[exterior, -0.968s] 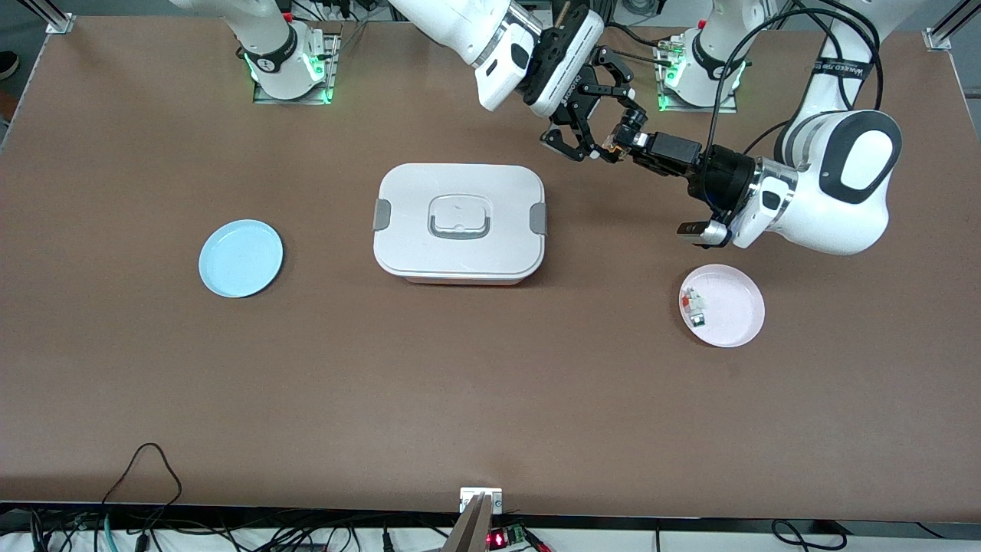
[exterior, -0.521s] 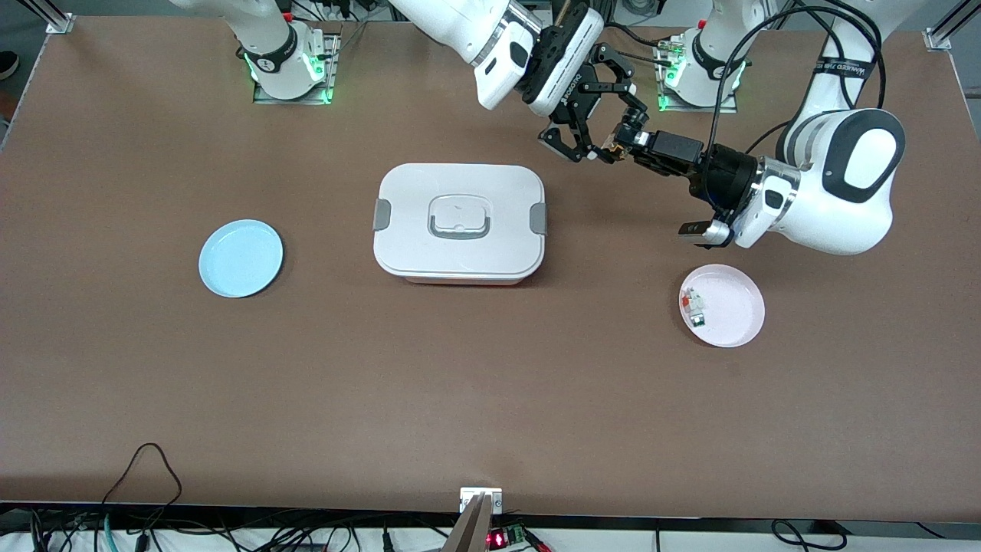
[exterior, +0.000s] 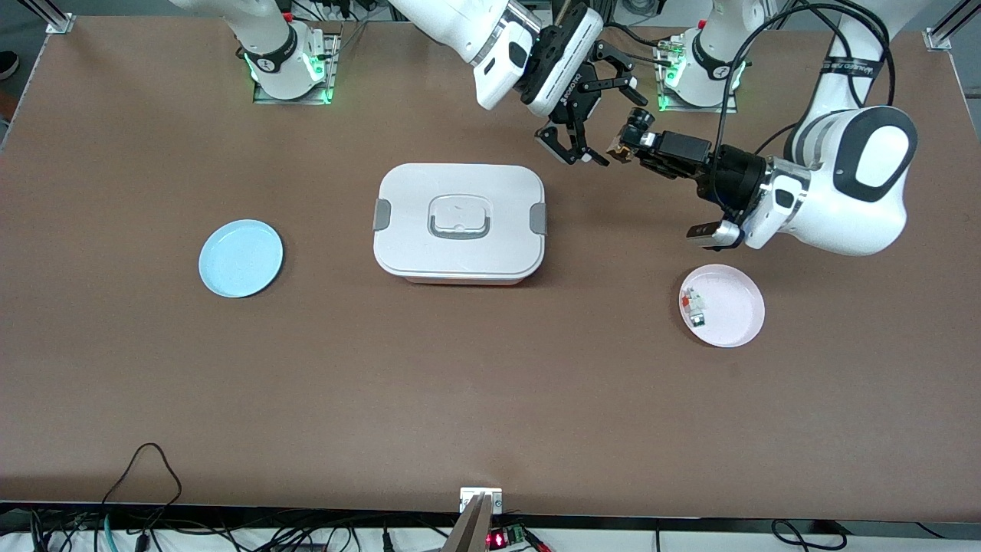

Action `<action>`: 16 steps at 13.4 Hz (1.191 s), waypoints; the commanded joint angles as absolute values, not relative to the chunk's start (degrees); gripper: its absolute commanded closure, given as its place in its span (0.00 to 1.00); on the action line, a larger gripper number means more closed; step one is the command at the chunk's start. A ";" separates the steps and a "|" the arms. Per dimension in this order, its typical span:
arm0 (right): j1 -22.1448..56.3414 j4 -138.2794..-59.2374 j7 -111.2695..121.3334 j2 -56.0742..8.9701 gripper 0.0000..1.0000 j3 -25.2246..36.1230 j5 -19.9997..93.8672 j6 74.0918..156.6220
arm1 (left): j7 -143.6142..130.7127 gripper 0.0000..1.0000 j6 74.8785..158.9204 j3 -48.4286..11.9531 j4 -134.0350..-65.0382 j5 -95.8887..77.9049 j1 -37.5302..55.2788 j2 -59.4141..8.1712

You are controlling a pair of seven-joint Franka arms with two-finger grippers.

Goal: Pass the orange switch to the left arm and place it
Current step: 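Grasp the orange switch with the left gripper and open the right gripper, then carry the switch toward the pink plate while the right gripper withdraws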

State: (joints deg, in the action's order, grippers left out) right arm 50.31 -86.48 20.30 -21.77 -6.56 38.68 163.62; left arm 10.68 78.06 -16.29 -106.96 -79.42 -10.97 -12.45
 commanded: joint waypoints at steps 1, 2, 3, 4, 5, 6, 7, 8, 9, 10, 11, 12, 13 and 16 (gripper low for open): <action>49.49 -85.52 20.04 -21.80 0.00 -6.15 39.29 162.96 | 11.86 0.76 76.91 -16.44 -97.59 -69.12 -12.91 -16.69; 48.44 -85.87 20.13 -21.54 0.00 -6.07 39.55 160.86 | 12.39 0.76 76.73 -16.44 -95.12 -65.25 -13.27 -17.74; 46.95 -85.87 20.13 -20.92 0.00 -6.06 39.55 156.84 | 13.78 0.76 76.73 -16.44 -93.10 -62.43 -13.36 -18.71; 45.37 -85.87 19.87 -20.66 0.00 -6.06 39.64 153.14 | 15.80 0.76 76.73 -16.44 -91.60 -58.75 -13.36 -19.76; 43.09 -86.57 20.12 -19.70 0.00 -5.98 39.55 148.41 | 18.43 0.76 76.73 -16.44 -90.63 -54.62 -13.36 -20.91; 40.46 -86.92 20.13 -19.34 0.00 -5.98 39.38 142.88 | 21.50 0.76 76.73 -16.35 -89.66 -51.10 -13.45 -22.05; 37.91 -87.10 20.13 -18.90 0.00 -5.80 39.11 137.52 | 25.01 0.76 76.90 -16.35 -88.17 -47.41 -13.45 -23.63; 35.10 -87.10 20.13 -18.64 0.00 -5.54 38.85 133.20 | 28.18 0.76 76.99 -16.35 -86.94 -43.37 -13.45 -25.38; 32.55 -87.19 20.13 -18.55 0.00 -5.36 37.72 129.33 | 32.04 0.76 77.25 -16.35 -85.88 -38.81 -13.53 -26.88; 29.82 -87.19 20.04 -18.37 0.00 -5.27 35.88 124.85 | 36.08 0.76 77.52 -16.35 -85.70 -34.50 -13.54 -27.42; 27.01 -87.19 19.87 -18.37 0.00 -5.27 33.86 121.67 | 39.86 0.76 78.04 -16.35 -85.61 -30.28 -13.54 -28.20; 24.63 -87.80 19.69 -18.20 0.00 -5.19 31.66 119.90 | 42.77 0.76 79.96 -16.35 -85.52 -26.32 -13.71 -28.30; 22.70 -88.67 19.51 -18.02 0.00 -4.92 29.64 118.32 | 45.06 0.76 81.81 -16.35 -85.52 -22.19 -13.97 -28.47; 19.52 -89.30 18.99 -18.19 0.00 -1.07 20.43 111.29 | 54.80 0.76 86.12 -16.35 -85.43 -9.10 -13.97 -30.93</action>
State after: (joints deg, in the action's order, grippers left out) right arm 20.48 -87.96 20.25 -19.43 -2.51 25.45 114.62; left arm 48.86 84.73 -15.94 -87.38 -15.33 -13.81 -28.90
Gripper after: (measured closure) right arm 0.000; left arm 0.577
